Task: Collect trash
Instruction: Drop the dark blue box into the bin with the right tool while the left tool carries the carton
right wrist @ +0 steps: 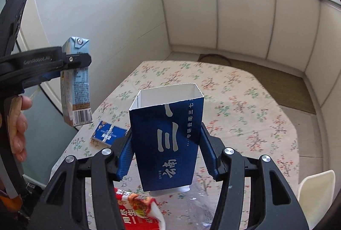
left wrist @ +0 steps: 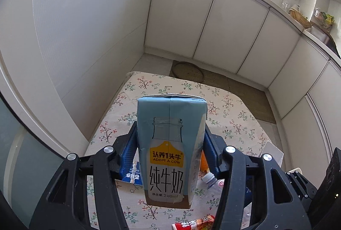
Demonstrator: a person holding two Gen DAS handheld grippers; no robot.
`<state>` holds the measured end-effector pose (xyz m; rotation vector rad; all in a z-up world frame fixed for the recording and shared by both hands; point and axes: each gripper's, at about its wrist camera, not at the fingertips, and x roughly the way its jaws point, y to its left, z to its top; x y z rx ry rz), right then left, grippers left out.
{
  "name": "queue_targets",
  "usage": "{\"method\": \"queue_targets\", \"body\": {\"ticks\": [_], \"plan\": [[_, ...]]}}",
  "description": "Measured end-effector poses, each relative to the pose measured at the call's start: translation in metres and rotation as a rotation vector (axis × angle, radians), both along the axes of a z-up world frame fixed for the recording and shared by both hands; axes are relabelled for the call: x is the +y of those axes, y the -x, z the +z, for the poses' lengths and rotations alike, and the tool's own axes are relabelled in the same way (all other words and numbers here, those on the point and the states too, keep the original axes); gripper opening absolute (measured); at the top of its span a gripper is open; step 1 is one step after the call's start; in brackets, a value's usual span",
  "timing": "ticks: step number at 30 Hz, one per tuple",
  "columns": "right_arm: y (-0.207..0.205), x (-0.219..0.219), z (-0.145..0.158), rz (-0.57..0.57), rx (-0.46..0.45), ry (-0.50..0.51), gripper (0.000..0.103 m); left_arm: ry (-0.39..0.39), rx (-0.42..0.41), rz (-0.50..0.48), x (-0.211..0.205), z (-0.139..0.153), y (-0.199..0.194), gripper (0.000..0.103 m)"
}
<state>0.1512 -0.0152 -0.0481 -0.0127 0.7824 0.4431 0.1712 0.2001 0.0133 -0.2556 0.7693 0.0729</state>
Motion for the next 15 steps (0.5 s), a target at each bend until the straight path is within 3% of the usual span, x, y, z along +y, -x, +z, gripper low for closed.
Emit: {"method": "queue_targets", "body": {"ticks": [15], "plan": [[0.014,-0.1,0.027,-0.217,-0.093,-0.011,0.055,-0.016,-0.041,-0.102,-0.073,0.004,-0.01,0.053]]}}
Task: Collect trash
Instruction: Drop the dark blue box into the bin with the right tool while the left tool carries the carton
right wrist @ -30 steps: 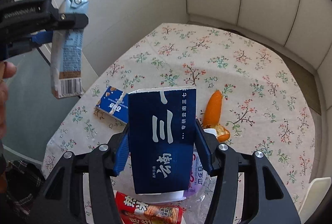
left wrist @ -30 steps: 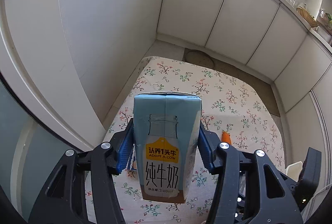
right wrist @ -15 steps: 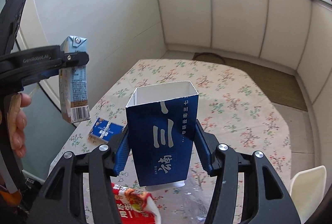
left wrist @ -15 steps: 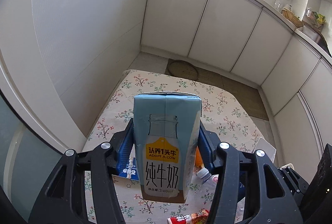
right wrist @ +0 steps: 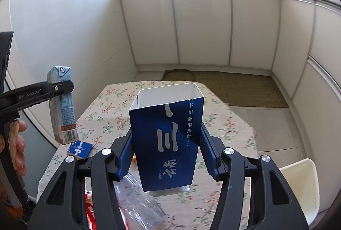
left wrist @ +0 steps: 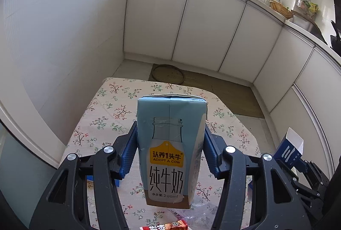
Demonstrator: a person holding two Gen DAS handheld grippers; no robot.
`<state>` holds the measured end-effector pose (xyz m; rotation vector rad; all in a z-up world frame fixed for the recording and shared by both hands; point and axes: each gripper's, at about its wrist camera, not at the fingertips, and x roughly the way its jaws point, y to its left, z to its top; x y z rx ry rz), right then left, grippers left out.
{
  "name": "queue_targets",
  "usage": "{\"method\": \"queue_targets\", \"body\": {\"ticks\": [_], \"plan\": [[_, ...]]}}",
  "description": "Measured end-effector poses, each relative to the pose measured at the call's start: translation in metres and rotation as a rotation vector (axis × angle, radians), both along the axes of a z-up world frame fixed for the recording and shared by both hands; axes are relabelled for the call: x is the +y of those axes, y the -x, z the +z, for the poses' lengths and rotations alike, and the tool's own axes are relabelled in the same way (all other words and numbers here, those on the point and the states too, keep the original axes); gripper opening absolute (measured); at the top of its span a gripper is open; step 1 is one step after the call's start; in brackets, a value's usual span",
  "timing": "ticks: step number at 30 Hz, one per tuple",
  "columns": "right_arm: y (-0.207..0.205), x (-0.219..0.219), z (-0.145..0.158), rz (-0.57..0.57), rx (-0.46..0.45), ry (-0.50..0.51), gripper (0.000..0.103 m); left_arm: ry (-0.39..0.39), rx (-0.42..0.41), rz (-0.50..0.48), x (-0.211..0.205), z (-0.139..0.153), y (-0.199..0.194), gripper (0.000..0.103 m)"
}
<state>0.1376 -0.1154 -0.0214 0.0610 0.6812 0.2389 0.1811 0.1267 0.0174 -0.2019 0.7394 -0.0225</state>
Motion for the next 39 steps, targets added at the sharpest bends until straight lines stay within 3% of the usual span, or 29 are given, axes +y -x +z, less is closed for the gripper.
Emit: {"method": "queue_targets", "body": {"ticks": [19,32,34,36,39], "plan": [[0.037,-0.138,0.004,-0.311,-0.024,0.045,0.055,-0.025,-0.001,-0.162,-0.099,-0.011,-0.004,0.053],[0.057,-0.22,-0.015,-0.579,0.079,0.172,0.056,-0.056,0.004,-0.299,-0.179,-0.023,-0.002,0.053],[0.06,-0.233,-0.019,-0.613,0.107,0.191,0.06,-0.058,0.006,-0.322,-0.192,-0.024,-0.001,0.053],[0.065,-0.243,-0.022,-0.651,0.117,0.205,0.077,-0.06,0.007,-0.344,-0.205,-0.026,0.001,0.053],[0.073,-0.254,-0.021,-0.702,0.101,0.229,0.084,-0.064,0.008,-0.38,-0.228,-0.029,0.003,0.053]]}}
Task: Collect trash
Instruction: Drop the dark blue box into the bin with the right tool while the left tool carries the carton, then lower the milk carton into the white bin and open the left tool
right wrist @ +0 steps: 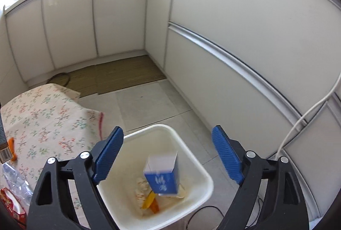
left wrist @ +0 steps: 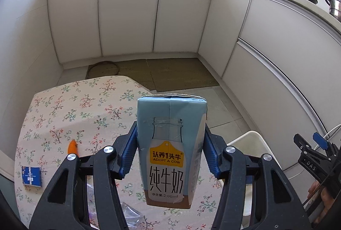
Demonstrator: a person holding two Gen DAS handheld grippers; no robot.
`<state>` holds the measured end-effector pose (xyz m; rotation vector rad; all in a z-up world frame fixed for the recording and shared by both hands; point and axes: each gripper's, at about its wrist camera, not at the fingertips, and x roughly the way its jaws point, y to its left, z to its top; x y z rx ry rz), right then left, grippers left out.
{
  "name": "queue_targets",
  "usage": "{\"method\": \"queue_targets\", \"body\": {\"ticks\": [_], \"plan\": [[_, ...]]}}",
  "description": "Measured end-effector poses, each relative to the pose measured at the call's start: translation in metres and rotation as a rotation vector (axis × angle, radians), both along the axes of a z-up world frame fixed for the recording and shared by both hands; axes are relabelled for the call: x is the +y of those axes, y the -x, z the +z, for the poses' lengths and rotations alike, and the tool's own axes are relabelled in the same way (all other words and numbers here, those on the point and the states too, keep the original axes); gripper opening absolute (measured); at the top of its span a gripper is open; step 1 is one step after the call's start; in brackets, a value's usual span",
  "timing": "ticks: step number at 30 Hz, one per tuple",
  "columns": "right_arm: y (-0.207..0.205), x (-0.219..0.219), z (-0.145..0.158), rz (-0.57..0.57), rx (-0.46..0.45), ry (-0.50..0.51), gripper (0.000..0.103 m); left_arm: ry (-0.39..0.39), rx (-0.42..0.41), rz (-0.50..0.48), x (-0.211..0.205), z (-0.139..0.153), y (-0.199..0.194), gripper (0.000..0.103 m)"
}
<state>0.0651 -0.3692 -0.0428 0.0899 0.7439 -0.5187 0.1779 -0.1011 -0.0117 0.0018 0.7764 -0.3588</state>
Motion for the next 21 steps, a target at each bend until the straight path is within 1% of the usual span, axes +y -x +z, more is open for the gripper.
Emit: {"method": "queue_targets", "body": {"ticks": [1,2,3,5,8,13,18,21], "plan": [[0.003,-0.005,0.0,-0.014,-0.004,0.01,0.085,0.0,0.001,-0.012,-0.007,-0.001,0.001,0.053],[0.007,-0.01,0.0,-0.037,-0.011,0.022,0.09,-0.001,0.002,-0.026,-0.015,-0.002,0.002,0.053],[0.009,-0.016,0.0,-0.056,-0.017,0.032,0.092,-0.002,0.002,-0.04,-0.023,-0.003,0.003,0.053],[0.015,-0.028,0.001,-0.091,-0.023,0.049,0.092,0.001,0.004,-0.072,-0.038,-0.006,0.006,0.053],[0.023,-0.045,0.0,-0.123,-0.02,0.034,0.092,0.021,0.019,-0.123,-0.058,-0.012,0.008,0.053],[0.031,-0.065,-0.004,-0.159,-0.009,0.029,0.092,0.092,0.097,-0.213,-0.09,-0.027,0.011,0.053],[0.036,-0.077,-0.006,-0.188,-0.01,0.017,0.092,0.122,0.163,-0.277,-0.115,-0.044,0.016,0.053],[0.038,-0.081,-0.008,-0.201,-0.008,0.02,0.092,0.139,0.196,-0.314,-0.124,-0.05,0.017,0.054]]}}
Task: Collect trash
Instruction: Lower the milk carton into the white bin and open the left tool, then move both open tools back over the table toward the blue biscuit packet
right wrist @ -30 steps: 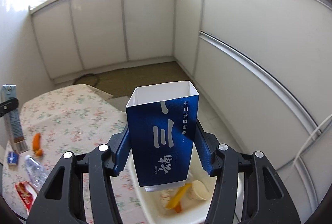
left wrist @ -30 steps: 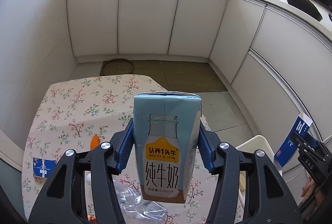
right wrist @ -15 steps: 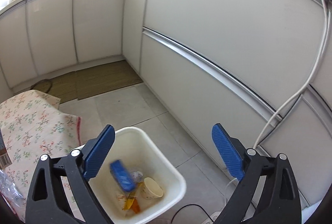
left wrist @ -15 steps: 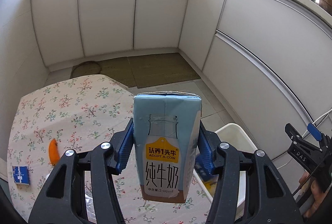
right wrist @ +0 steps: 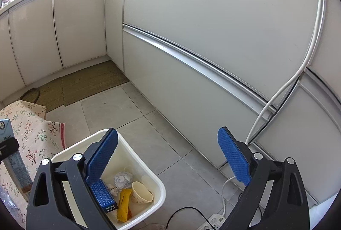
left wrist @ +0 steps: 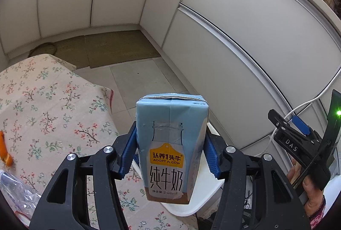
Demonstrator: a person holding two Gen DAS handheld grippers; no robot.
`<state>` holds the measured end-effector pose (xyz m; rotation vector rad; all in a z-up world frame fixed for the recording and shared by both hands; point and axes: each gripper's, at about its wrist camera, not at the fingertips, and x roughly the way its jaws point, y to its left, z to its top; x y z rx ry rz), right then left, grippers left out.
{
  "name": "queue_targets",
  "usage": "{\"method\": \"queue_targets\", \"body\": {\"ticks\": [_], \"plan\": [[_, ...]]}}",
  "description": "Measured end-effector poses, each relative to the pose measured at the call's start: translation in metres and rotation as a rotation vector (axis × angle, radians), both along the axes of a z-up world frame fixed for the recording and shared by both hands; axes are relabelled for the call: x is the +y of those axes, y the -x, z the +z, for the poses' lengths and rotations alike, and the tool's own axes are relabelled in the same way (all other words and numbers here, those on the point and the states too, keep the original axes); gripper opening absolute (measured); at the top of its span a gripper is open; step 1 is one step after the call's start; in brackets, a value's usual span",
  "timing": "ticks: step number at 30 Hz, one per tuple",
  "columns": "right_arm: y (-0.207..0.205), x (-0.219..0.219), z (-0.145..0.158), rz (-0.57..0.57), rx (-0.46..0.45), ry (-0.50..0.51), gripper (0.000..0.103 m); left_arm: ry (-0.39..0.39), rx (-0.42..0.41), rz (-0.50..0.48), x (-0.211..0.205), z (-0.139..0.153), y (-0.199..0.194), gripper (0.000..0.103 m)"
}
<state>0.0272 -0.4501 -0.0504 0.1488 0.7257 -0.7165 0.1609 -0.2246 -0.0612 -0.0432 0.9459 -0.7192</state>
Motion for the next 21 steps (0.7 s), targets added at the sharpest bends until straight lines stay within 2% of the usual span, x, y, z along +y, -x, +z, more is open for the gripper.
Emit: {"method": "queue_targets", "body": {"ticks": [2,3,4,5,12,21], "plan": [[0.001,-0.001,-0.001,-0.004,0.002,-0.002,0.092,0.013,0.013,-0.027,-0.005,-0.002,0.002,0.054],[0.001,-0.001,0.0,-0.006,0.001,-0.001,0.092,0.014,0.016,-0.028,-0.006,-0.003,0.003,0.058],[0.002,-0.002,0.0,-0.008,-0.002,0.001,0.092,0.015,0.017,-0.025,-0.006,-0.003,0.004,0.068],[0.003,-0.002,0.001,-0.011,-0.007,0.003,0.092,0.017,0.014,-0.021,-0.006,-0.004,0.004,0.069],[0.001,-0.001,0.001,-0.004,-0.01,-0.004,0.092,-0.012,-0.01,0.009,-0.002,-0.001,0.002,0.069],[-0.012,0.019,0.005,0.053,-0.012,-0.012,0.092,-0.1,-0.075,0.048,0.008,0.005,0.007,0.072]]}}
